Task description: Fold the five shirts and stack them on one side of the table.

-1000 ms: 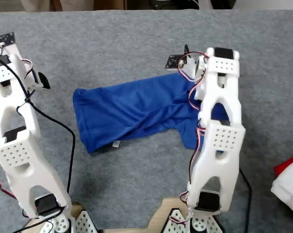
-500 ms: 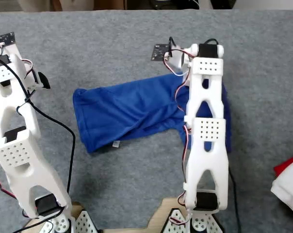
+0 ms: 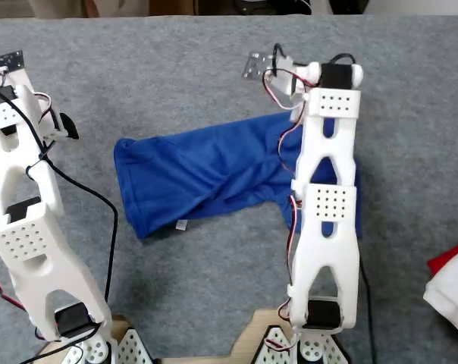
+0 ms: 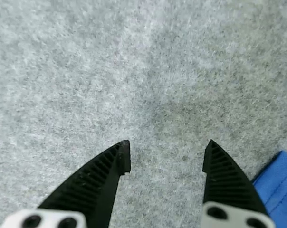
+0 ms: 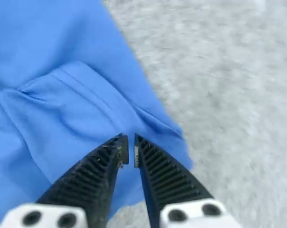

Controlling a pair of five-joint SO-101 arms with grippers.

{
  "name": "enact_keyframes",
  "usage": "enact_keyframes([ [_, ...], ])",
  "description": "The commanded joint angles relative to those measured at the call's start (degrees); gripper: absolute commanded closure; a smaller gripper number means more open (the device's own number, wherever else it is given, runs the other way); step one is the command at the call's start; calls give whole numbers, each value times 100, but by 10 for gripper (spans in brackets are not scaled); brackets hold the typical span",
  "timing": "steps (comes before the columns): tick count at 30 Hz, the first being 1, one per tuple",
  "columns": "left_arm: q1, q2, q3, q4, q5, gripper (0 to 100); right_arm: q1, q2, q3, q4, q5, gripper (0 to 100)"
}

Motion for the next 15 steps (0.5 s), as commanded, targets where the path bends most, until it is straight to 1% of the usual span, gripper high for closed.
enact_keyframes([
  [1, 88, -57, -26, -26, -53, 740, 330, -945, 75, 114, -334, 955],
  [4, 105, -57, -26, -26, -44, 740, 558, -1481, 954, 123, -369, 955],
  [9, 114, -22, -18, -26, -44, 740, 813, -2941, 3196, 105, -325, 955],
  [15, 149, 224, -79, -26, -53, 740, 927, -4708, 5859, 70, 316, 955],
])
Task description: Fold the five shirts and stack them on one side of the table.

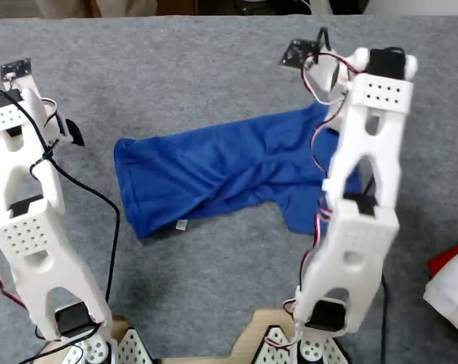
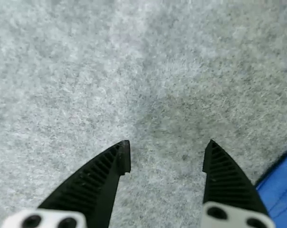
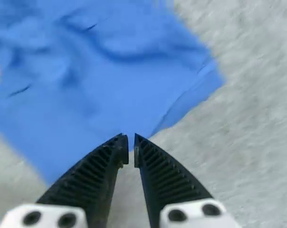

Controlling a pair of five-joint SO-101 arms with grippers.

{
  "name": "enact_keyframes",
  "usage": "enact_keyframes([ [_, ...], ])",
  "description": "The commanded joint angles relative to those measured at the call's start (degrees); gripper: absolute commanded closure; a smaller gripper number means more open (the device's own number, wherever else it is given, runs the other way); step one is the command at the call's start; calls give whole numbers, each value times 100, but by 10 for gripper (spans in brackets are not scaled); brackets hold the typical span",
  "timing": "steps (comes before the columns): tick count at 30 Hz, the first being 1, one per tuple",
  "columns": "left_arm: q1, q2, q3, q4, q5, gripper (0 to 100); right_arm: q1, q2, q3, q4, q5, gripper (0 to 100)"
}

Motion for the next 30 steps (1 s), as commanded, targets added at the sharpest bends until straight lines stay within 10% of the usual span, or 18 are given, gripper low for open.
enact_keyframes([
  [1, 88, -84, -79, -26, -53, 740, 145, -1437, 1613, 53, 387, 955],
  [15, 53, -84, -97, -53, -62, 740, 145, -4391, 8057, -2629, 1653, 805],
  [30, 35, -31, -193, -26, -62, 740, 119, -4576, 9666, -3921, 1635, 786],
])
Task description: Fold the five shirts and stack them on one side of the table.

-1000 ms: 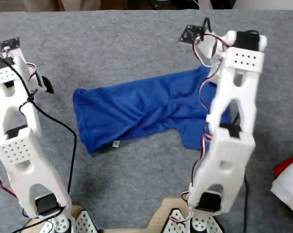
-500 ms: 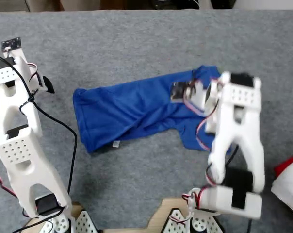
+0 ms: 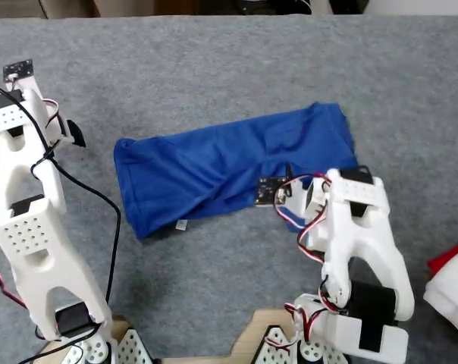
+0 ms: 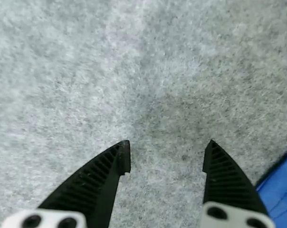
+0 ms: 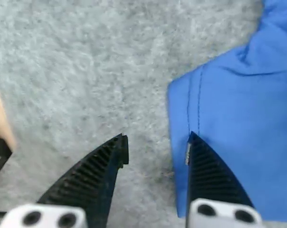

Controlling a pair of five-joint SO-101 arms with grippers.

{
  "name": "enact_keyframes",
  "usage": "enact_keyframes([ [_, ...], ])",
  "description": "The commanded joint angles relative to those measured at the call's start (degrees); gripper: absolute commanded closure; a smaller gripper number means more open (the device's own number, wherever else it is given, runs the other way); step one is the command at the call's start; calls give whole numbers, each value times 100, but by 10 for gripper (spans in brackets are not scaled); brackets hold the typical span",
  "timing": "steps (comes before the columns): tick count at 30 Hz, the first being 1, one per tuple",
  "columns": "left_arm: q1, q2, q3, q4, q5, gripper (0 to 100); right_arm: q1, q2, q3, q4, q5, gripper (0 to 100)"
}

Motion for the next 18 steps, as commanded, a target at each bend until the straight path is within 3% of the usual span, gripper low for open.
enact_keyframes([
  [1, 9, -92, -193, -26, -62, 740, 75, -277, 101, -334, 18, 786],
  [9, 0, -92, -185, -18, -62, 740, 75, -268, 215, -712, -62, 793],
  [15, 0, -92, -185, -18, -62, 740, 92, -268, 207, -712, -273, 991],
  [18, -26, -92, -185, -18, -62, 740, 92, -268, 198, -712, -299, 992],
])
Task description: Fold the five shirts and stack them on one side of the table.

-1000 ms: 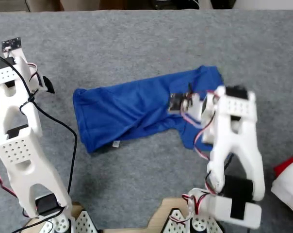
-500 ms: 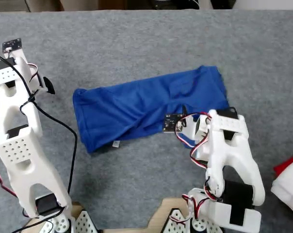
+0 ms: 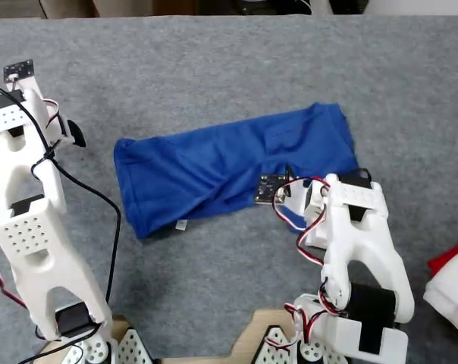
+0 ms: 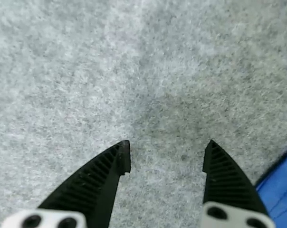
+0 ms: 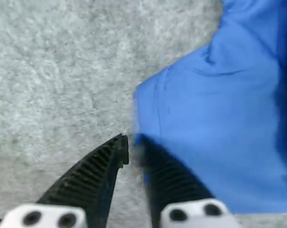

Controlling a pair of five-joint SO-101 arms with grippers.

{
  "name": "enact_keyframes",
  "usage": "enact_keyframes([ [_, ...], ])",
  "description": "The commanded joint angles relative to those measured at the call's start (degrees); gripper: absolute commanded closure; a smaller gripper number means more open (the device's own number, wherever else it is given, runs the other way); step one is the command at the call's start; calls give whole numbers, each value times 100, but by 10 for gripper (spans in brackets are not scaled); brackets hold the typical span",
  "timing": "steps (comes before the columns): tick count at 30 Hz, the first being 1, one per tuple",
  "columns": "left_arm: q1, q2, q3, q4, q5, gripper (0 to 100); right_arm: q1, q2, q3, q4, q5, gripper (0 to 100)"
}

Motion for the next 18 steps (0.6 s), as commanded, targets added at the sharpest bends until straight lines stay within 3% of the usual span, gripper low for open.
enact_keyframes([
  [1, -44, -92, -193, -18, -62, 740, 101, -207, -13, -53, -79, 995],
  [18, -70, -84, -193, -35, -62, 740, 57, -207, -1297, 888, -237, 965],
])
